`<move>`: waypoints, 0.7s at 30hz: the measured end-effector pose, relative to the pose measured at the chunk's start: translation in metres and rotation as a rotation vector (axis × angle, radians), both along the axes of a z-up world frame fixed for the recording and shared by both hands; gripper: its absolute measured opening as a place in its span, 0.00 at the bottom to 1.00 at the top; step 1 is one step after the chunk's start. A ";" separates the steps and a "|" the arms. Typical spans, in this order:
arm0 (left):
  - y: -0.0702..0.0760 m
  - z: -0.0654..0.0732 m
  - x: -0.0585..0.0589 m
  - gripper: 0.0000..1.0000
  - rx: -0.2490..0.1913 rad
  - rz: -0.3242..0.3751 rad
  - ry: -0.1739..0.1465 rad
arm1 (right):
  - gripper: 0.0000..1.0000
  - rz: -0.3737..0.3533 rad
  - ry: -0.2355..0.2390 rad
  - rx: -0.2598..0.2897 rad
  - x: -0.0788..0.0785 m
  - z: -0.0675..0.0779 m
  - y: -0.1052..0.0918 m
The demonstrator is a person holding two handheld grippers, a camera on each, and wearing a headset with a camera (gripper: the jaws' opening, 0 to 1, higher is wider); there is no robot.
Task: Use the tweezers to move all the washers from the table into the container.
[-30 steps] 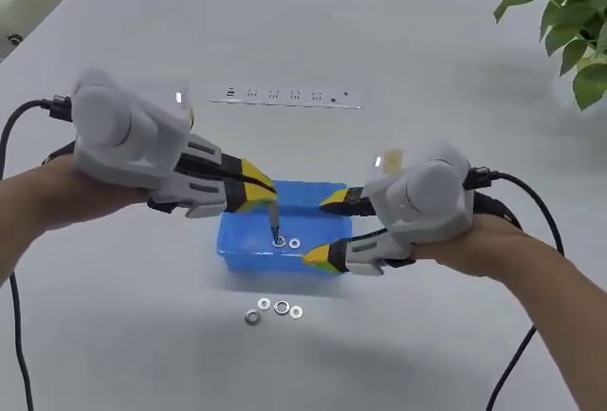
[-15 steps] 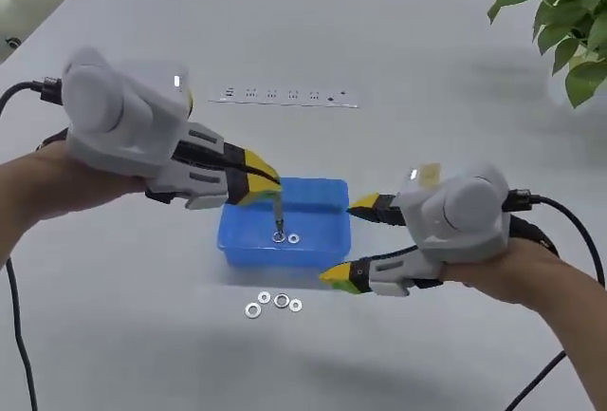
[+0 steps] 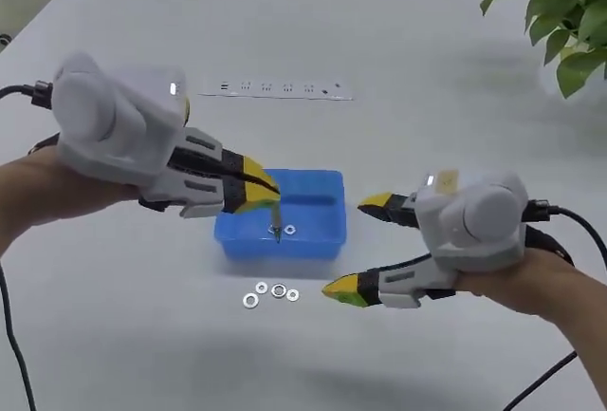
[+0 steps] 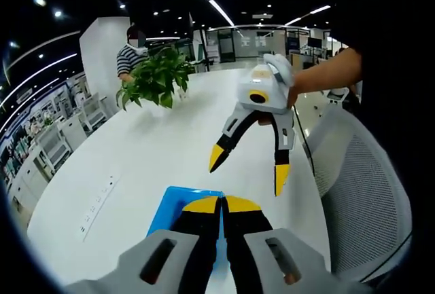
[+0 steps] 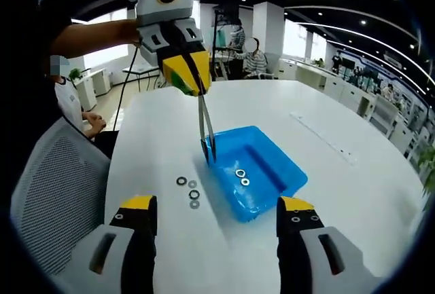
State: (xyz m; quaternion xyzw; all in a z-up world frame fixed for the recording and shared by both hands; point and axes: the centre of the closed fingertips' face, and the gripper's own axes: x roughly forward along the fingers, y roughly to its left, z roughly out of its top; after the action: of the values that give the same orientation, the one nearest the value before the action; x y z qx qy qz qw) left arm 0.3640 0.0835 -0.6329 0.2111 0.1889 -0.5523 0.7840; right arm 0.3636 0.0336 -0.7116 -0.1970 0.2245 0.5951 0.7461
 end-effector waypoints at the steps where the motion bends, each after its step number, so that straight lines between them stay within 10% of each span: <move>1: -0.001 -0.001 -0.001 0.05 -0.001 -0.002 0.001 | 0.74 0.000 0.002 0.002 -0.001 0.000 0.000; 21: -0.015 -0.024 -0.016 0.05 -0.021 -0.041 0.036 | 0.84 -0.001 0.020 0.019 -0.008 -0.005 -0.002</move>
State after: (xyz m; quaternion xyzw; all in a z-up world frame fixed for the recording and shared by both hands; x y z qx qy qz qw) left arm 0.3479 0.0683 -0.6568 0.1967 0.1926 -0.5738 0.7714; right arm 0.3554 0.0311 -0.7163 -0.1836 0.2264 0.5990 0.7458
